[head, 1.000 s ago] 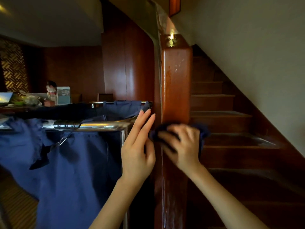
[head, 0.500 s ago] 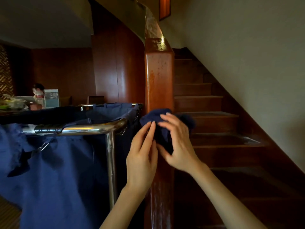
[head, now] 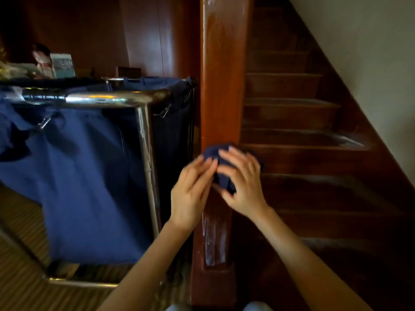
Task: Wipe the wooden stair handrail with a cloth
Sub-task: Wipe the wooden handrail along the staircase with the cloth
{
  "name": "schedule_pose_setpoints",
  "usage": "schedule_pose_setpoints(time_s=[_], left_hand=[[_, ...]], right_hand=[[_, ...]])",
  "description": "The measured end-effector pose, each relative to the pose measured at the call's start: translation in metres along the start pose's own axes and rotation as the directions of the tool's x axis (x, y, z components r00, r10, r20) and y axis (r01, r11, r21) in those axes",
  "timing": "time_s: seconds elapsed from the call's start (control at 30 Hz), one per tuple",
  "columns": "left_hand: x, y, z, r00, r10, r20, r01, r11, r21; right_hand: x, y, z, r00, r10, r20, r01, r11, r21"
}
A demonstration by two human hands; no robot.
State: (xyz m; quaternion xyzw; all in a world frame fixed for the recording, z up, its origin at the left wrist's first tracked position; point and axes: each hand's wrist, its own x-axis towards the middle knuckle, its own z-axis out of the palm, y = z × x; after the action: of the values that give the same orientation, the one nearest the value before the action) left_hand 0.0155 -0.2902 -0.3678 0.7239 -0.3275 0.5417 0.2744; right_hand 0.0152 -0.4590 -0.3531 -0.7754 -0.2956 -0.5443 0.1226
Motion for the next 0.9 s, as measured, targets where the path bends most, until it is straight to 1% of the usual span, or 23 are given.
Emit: schedule_pose_setpoints(time_s=[0.03, 0.1, 0.13, 0.2, 0.23, 0.27, 0.37, 0.4, 0.43, 0.5, 0.57, 0.6, 0.63, 0.7, 0.73, 0.77, 0.8, 0.83, 0.9], left_hand=[[-0.026, 0.000, -0.001, 0.999, -0.003, 0.046, 0.003, 1.000, 0.010], [-0.068, 0.005, -0.003, 0.991, -0.054, 0.126, 0.050, 0.998, 0.041], [-0.078, 0.007, -0.004, 0.985, -0.078, 0.153, 0.070, 0.996, 0.056], [-0.072, 0.009, -0.008, 0.981, -0.088, 0.171, 0.078, 0.995, 0.066], [-0.059, 0.009, -0.010, 0.984, -0.084, 0.155, 0.075, 0.995, 0.065], [-0.042, 0.008, -0.013, 0.990, -0.082, 0.113, 0.075, 0.995, 0.061], [0.008, 0.003, -0.016, 0.992, -0.098, -0.079, 0.100, 0.994, 0.030], [0.014, 0.002, -0.015, 0.988, -0.097, -0.121, 0.100, 0.995, 0.019], [0.012, 0.002, -0.013, 0.987, -0.091, -0.132, 0.092, 0.996, 0.002], [-0.015, 0.000, -0.008, 0.993, -0.090, -0.078, 0.088, 0.995, -0.036], [-0.065, 0.004, -0.002, 0.985, -0.158, 0.062, 0.162, 0.985, -0.065], [-0.093, 0.009, 0.001, 0.963, -0.219, 0.160, 0.231, 0.971, -0.063], [-0.118, 0.015, 0.004, 0.922, -0.289, 0.258, 0.309, 0.950, -0.040], [-0.155, 0.025, 0.012, 0.798, -0.437, 0.415, 0.465, 0.885, 0.038], [-0.166, 0.029, 0.015, 0.721, -0.503, 0.477, 0.538, 0.840, 0.074], [-0.171, 0.031, 0.017, 0.658, -0.547, 0.517, 0.588, 0.803, 0.101], [-0.172, 0.032, 0.016, 0.637, -0.562, 0.528, 0.602, 0.790, 0.114], [-0.169, 0.031, 0.014, 0.660, -0.553, 0.508, 0.589, 0.801, 0.107], [-0.153, 0.025, 0.005, 0.773, -0.506, 0.383, 0.536, 0.844, 0.031]], right_hand=[[-0.027, -0.005, 0.006, 0.998, -0.015, 0.059, 0.016, 1.000, -0.019], [-0.071, -0.016, 0.013, 0.983, -0.041, 0.178, 0.051, 0.997, -0.054], [-0.081, -0.019, 0.013, 0.974, -0.059, 0.220, 0.074, 0.995, -0.061], [-0.069, -0.019, 0.006, 0.955, -0.129, 0.268, 0.150, 0.987, -0.059], [-0.051, -0.016, 0.001, 0.950, -0.164, 0.267, 0.181, 0.983, -0.041], [-0.029, -0.013, -0.003, 0.956, -0.178, 0.231, 0.188, 0.982, -0.021], [0.022, -0.004, -0.007, 0.992, -0.114, 0.060, 0.112, 0.993, 0.044], [0.026, -0.004, -0.003, 0.995, -0.095, 0.014, 0.094, 0.994, 0.051], [0.021, -0.004, 0.001, 0.996, -0.084, -0.009, 0.085, 0.995, 0.052], [-0.016, -0.005, 0.015, 0.998, -0.060, -0.002, 0.060, 0.996, 0.065], [-0.079, -0.013, 0.031, 0.996, -0.017, 0.090, 0.013, 0.999, 0.049], [-0.115, -0.021, 0.038, 0.989, 0.010, 0.150, -0.016, 0.999, 0.033], [-0.151, -0.031, 0.044, 0.976, 0.048, 0.211, -0.052, 0.999, 0.012], [-0.208, -0.053, 0.052, 0.936, 0.144, 0.322, -0.131, 0.989, -0.061], [-0.225, -0.064, 0.055, 0.912, 0.181, 0.368, -0.159, 0.983, -0.090], [-0.233, -0.070, 0.056, 0.900, 0.197, 0.389, -0.172, 0.980, -0.097], [-0.231, -0.072, 0.055, 0.902, 0.188, 0.389, -0.171, 0.982, -0.077], [-0.221, -0.068, 0.053, 0.913, 0.152, 0.378, -0.147, 0.988, -0.043], [-0.189, -0.052, 0.048, 0.937, 0.056, 0.346, -0.057, 0.998, -0.007]])
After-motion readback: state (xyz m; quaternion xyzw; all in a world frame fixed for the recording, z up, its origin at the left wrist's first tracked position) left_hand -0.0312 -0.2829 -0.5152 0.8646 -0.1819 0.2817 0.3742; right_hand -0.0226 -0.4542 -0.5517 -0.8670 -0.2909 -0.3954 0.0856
